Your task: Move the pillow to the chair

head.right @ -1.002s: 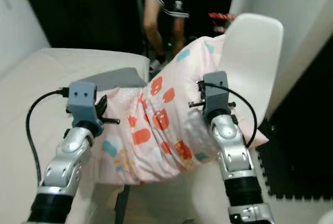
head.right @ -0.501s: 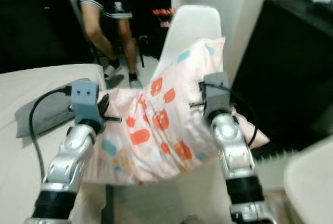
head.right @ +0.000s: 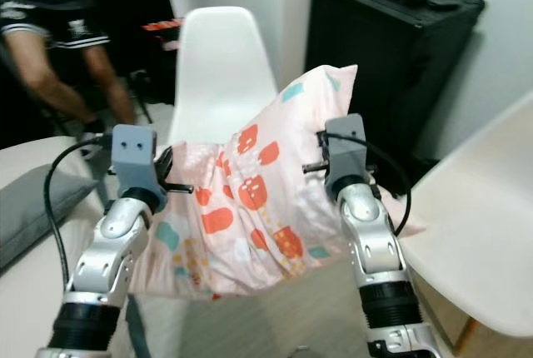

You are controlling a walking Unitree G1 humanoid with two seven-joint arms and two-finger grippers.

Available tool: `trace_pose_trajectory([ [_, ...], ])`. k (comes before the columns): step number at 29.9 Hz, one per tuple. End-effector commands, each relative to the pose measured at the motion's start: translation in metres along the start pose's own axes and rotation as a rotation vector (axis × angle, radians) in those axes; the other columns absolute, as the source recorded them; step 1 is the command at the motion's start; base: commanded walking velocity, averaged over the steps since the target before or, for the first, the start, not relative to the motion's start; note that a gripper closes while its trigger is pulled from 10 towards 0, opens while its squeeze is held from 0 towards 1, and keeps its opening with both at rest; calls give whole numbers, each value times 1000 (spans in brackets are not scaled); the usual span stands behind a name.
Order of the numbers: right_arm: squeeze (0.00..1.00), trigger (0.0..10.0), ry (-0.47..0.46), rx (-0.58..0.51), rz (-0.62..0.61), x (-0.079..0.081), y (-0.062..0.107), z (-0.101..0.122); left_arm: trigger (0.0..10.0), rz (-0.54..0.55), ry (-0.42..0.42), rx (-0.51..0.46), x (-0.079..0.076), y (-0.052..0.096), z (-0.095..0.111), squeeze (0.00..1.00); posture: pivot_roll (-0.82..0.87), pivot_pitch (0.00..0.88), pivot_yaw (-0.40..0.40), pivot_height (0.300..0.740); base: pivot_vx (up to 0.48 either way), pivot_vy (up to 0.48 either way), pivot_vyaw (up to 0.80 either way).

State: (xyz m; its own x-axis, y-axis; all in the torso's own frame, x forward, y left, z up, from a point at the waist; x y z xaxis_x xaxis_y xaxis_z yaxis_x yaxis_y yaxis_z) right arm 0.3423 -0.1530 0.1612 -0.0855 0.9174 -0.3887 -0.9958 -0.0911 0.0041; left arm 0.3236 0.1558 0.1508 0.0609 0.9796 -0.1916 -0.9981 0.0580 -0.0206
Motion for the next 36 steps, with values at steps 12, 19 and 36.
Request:
trace_pose_trajectory([
  [12,0,10000,-4,-27,2,2,-1,9,10000,8,-18,1,3,1,2,0,6,79,17,740,0,0,-800],
  [19,0,10000,-4,-24,2,2,-1,9,10000,8,-19,5,4,1,1,0,5,78,17,740,0,0,-800],
  [36,0,10000,-8,-21,7,2,-1,8,10000,12,-19,6,5,2,2,0,8,79,16,740,0,0,-800],
])
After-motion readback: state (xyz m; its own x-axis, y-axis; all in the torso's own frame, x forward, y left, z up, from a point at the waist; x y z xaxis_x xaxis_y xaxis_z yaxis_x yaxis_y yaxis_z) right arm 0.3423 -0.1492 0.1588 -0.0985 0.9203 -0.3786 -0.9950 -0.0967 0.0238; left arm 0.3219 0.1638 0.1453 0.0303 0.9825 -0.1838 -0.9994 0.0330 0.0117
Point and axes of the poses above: a point about 5 cm out from each wrist's last joint towards the gripper, its own y axis pointing back from the gripper into the wrist, its own z axis along the axis of the wrist's last joint, x = y × z, the point moved 1 cm from there along -y, pointing out of the wrist towards the gripper, and after that the axes turned 14 degrees about y, right-handed, at the moved point
